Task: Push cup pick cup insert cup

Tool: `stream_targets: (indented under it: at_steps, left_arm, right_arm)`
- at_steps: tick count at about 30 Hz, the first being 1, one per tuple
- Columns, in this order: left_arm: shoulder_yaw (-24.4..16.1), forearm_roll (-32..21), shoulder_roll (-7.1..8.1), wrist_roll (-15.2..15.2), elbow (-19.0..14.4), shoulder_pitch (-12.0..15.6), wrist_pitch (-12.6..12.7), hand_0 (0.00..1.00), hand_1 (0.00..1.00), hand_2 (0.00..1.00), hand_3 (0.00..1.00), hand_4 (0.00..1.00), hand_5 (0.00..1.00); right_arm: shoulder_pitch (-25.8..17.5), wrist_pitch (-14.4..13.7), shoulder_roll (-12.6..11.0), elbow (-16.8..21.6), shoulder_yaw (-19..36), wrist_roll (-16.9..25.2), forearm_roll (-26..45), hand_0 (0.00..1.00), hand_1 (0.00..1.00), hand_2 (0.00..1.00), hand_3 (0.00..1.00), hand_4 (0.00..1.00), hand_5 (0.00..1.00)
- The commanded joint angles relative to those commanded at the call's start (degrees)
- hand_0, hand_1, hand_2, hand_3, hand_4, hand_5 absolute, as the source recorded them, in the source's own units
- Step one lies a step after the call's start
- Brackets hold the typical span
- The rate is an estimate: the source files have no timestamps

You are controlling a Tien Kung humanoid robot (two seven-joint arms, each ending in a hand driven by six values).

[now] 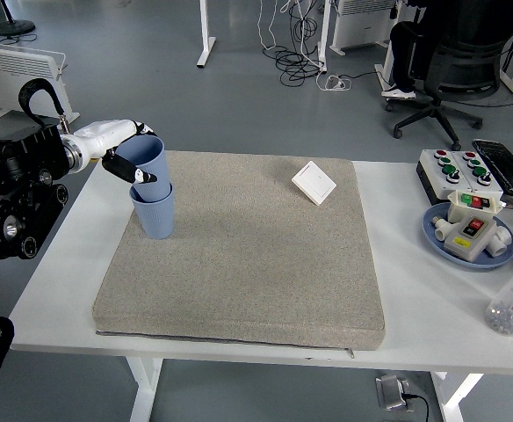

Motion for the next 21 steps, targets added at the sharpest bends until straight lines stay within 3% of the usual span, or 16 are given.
stream_targets:
  at_steps: [4, 5, 10, 11, 16, 17, 21]
  left_arm:
    - [0.16, 0.00, -0.02, 0.00, 0.26, 0.09, 0.11, 0.685, 0.721, 0.791, 0.753, 0.793, 0.274]
    - [0.18, 0.00, -0.03, -0.04, 0.29, 0.10, 0.15, 0.773, 0.810, 0.912, 0.821, 0.854, 0.336]
    - [0.11, 0.00, -0.19, -0.09, 0.54, 0.20, 0.17, 0.773, 0.810, 0.912, 0.821, 0.854, 0.336]
    - [-0.02, 0.00, -0.19, -0.06, 0.66, 0.22, 0.11, 0.840, 0.875, 0.981, 0.892, 0.896, 0.387]
    - [-0.34, 0.00, -0.18, -0.27, 0.94, 0.29, 0.59, 0.840, 0.875, 0.981, 0.892, 0.896, 0.387]
    - [-0.37, 0.00, -0.17, -0.31, 0.97, 0.30, 0.71, 0.880, 0.914, 0.998, 0.967, 0.931, 0.433]
    - [-0.44, 0.00, -0.21, -0.49, 1.05, 0.33, 1.09, 0.880, 0.914, 0.998, 0.967, 0.931, 0.433]
  right_arm:
    - [0.00, 0.00, -0.01, 0.00, -0.04, 0.00, 0.07, 0.759, 0.655, 0.679, 0.563, 0.097, 0.468]
    - [0.00, 0.00, -0.01, 0.00, -0.05, 0.00, 0.07, 0.759, 0.656, 0.679, 0.563, 0.097, 0.467]
    - [0.06, 0.00, 0.01, 0.00, -0.05, 0.02, 0.08, 0.759, 0.656, 0.679, 0.563, 0.097, 0.467]
    - [0.07, 0.00, 0.00, 0.00, -0.07, 0.03, 0.10, 0.759, 0.656, 0.679, 0.563, 0.097, 0.468]
    - [0.07, 0.01, 0.00, 0.00, -0.09, 0.05, 0.18, 0.759, 0.656, 0.679, 0.563, 0.097, 0.468]
    - [0.07, 0.01, 0.00, 0.00, -0.08, 0.05, 0.16, 0.759, 0.656, 0.679, 0.563, 0.097, 0.468]
    - [0.05, 0.00, 0.00, 0.00, -0.10, 0.03, 0.10, 0.759, 0.656, 0.679, 0.563, 0.097, 0.468]
